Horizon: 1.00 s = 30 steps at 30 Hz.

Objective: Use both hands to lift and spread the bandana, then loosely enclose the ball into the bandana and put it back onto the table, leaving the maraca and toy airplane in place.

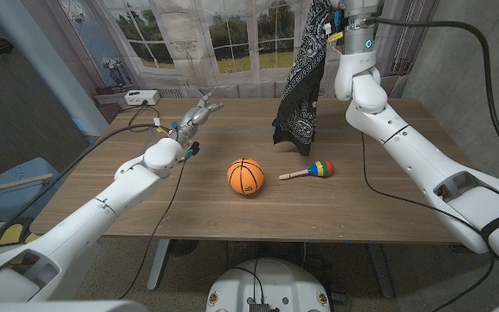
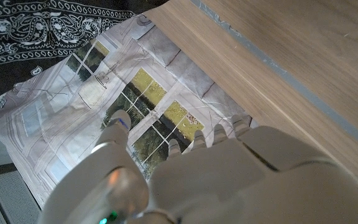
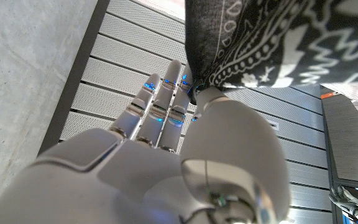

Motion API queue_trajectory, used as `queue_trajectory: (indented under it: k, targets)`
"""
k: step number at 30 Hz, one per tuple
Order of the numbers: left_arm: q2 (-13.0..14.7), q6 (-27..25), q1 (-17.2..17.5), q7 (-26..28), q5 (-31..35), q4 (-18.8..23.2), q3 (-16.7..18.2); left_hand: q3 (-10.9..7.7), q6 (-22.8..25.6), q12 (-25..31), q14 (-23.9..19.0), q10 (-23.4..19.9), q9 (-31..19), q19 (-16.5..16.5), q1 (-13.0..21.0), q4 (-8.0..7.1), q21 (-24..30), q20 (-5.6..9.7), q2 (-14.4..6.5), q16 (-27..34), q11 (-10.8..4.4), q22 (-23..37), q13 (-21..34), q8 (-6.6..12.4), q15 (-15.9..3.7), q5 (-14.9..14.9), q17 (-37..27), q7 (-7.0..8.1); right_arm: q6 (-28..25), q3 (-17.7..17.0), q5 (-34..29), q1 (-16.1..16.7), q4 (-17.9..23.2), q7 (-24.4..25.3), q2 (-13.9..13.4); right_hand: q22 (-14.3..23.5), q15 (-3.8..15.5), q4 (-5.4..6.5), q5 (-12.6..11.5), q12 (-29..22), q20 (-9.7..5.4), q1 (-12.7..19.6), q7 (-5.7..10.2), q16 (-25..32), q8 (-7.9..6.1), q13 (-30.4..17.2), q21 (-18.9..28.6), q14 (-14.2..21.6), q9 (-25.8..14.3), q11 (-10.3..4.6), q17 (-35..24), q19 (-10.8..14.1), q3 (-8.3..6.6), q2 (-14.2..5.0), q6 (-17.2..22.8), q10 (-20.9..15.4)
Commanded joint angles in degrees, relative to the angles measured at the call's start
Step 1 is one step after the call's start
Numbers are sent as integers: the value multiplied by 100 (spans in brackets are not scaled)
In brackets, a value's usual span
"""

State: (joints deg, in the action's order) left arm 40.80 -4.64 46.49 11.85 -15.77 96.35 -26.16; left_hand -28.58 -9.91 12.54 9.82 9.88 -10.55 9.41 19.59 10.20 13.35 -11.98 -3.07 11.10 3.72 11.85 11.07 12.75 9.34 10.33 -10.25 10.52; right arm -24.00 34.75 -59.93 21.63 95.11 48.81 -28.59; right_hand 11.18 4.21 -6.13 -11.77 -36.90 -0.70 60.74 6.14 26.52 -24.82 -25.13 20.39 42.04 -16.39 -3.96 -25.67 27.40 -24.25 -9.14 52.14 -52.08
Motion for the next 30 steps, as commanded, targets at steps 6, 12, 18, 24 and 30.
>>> queue_trajectory:
  k: [6,12,18,24,30]
  targets:
    - [48,-280,-240,-95,425,150,-210,-138,1382,127,177,204,-94,-234,833,-10,72,-26,111,20,16,18,39,491,83,-5,-26,-68,-803,147,-53,-386,191,-23,132,15,844,-33,-54,-65,17,-21,-102,-73,-68,-5,51,-12,-4,-366,-15,-53,-29,-18,179,-407]
    - [194,-219,-381,-591,422,170,-319,-37,1790,230,99,-124,-122,-244,904,-48,65,-32,311,27,-21,16,42,622,63,-3,-28,-116,-1186,314,-246,-559,3,67,329,14,846,-40,-60,-85,30,-30,-120,-103,-73,5,48,-19,5,-357,-21,-78,-29,-11,198,-450]
    - [351,-164,-611,-1298,382,144,-485,141,1927,195,210,-98,-126,-207,836,-87,41,-34,581,-22,-4,13,41,635,83,43,-33,-160,-1622,529,-429,-737,-177,-98,507,12,854,-64,-64,-109,55,-28,-186,-74,-83,22,47,61,22,-323,-67,-102,-19,-4,239,-503]
    - [447,-293,-732,-1626,477,298,-616,204,2008,178,255,-79,-128,-189,835,-101,30,-32,671,-34,11,12,43,646,116,81,-35,-202,-1836,704,-523,-870,-248,-193,606,10,842,-81,-68,-132,75,-26,-225,-91,-86,23,46,80,36,-298,-76,-116,-33,-3,263,-539]
    - [461,-423,-725,-1608,598,407,-656,246,1852,140,296,-9,-130,-190,880,-119,26,-29,713,-39,30,12,46,550,114,131,-36,-169,-1949,825,-601,-1017,-251,-266,677,8,840,-96,-67,-148,98,-27,-237,-102,-83,21,35,94,47,-305,-85,-153,-37,10,270,-560]
